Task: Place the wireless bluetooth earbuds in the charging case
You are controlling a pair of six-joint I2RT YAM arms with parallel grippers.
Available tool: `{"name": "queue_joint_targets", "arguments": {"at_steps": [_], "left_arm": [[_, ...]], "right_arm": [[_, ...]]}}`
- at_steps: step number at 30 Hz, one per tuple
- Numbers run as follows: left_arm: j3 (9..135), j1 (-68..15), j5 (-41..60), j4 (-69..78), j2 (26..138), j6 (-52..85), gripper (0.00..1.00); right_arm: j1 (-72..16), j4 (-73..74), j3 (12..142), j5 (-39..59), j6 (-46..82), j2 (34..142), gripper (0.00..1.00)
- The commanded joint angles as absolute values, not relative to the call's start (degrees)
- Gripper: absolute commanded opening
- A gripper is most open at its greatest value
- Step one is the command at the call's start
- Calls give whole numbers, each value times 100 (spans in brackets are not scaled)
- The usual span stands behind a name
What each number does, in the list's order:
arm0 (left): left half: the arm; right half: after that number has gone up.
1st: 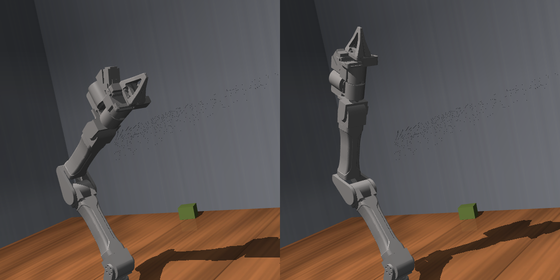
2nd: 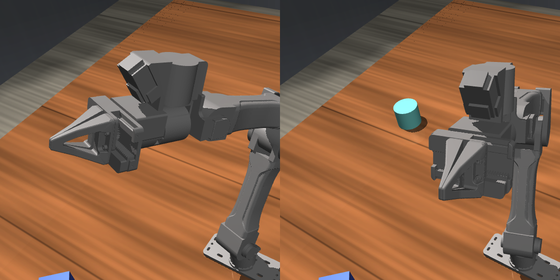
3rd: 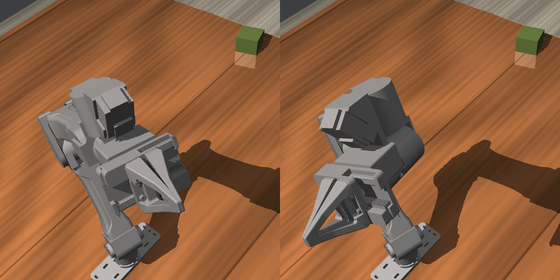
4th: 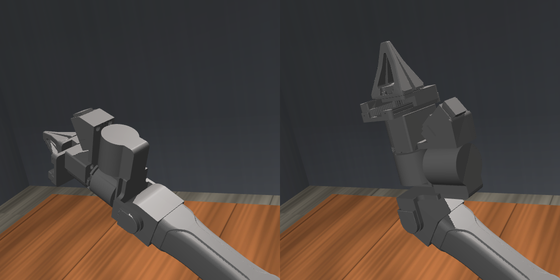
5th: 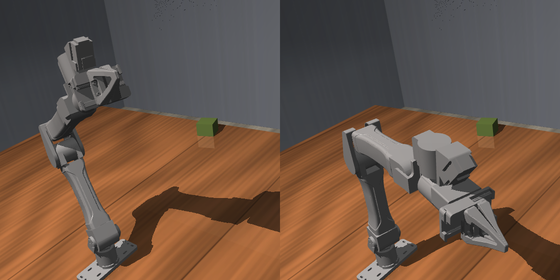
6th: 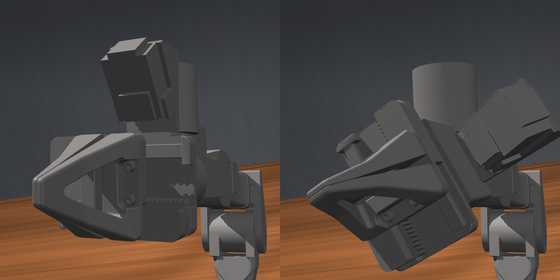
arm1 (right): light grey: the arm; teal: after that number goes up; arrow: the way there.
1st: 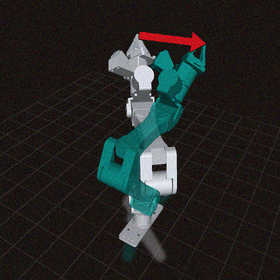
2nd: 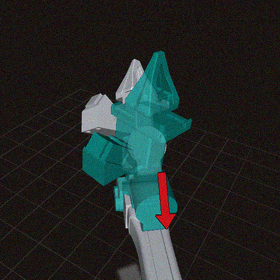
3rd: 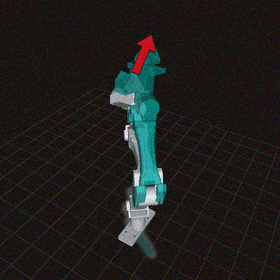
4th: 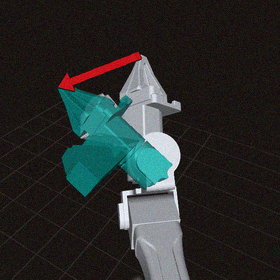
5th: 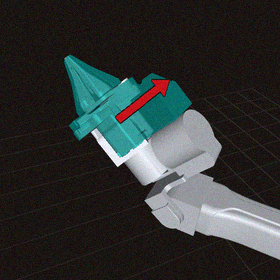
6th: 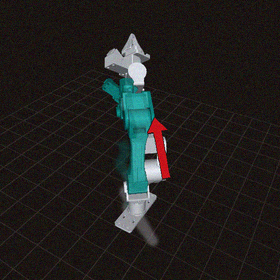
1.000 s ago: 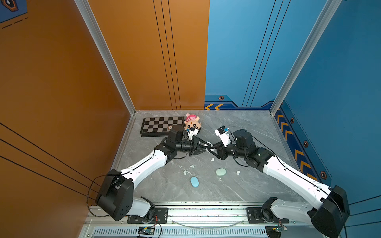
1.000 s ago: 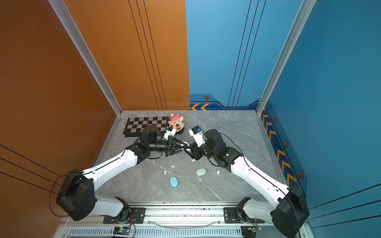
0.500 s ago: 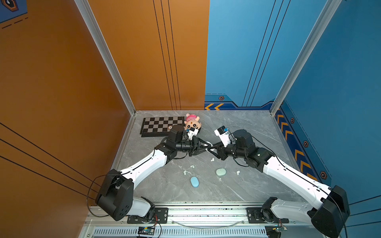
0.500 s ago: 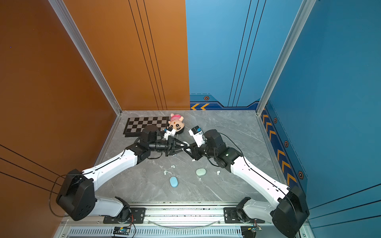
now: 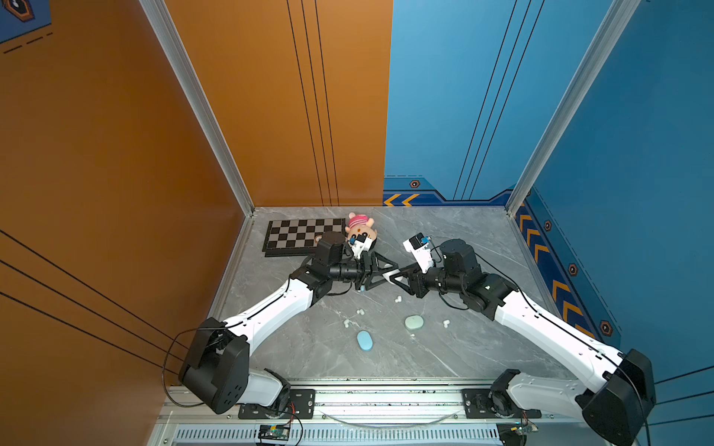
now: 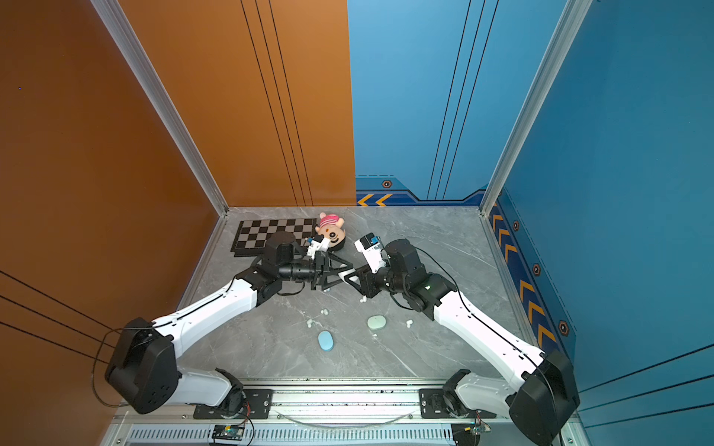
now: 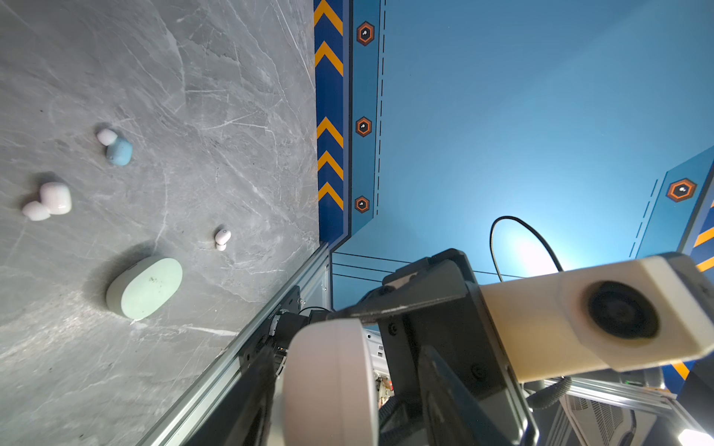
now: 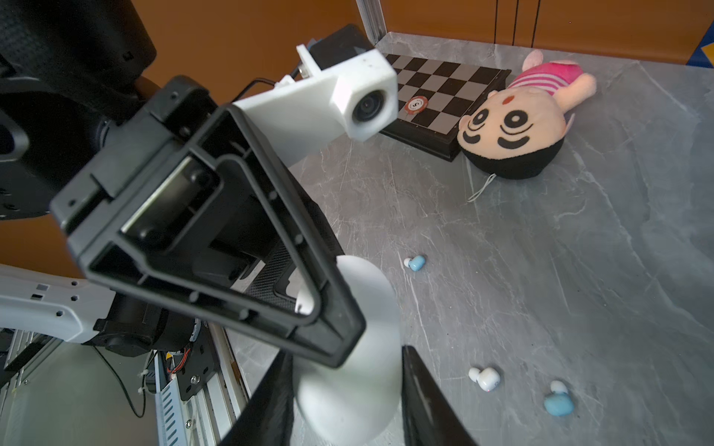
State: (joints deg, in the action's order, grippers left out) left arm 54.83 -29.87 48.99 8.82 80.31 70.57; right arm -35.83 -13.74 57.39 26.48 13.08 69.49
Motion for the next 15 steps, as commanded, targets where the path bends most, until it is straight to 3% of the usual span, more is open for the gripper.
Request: {"name": "queue_joint_targets", "arguments": {"at_steps": [1, 10, 15], "left_arm": [[5443, -2878, 4760, 1103, 7776, 6988, 65], [4244, -2339, 3768, 1759, 6702, 6012, 68], [3699, -2491, 3650, 1775, 5727, 3743, 68]], "right_arm": [[-3446, -1786, 5923, 3012, 1157, 6823, 29], [-2819, -2432, 6093, 3838, 992, 6695, 29], [-2642, -2646, 6309, 4282, 909, 6732, 29]]}}
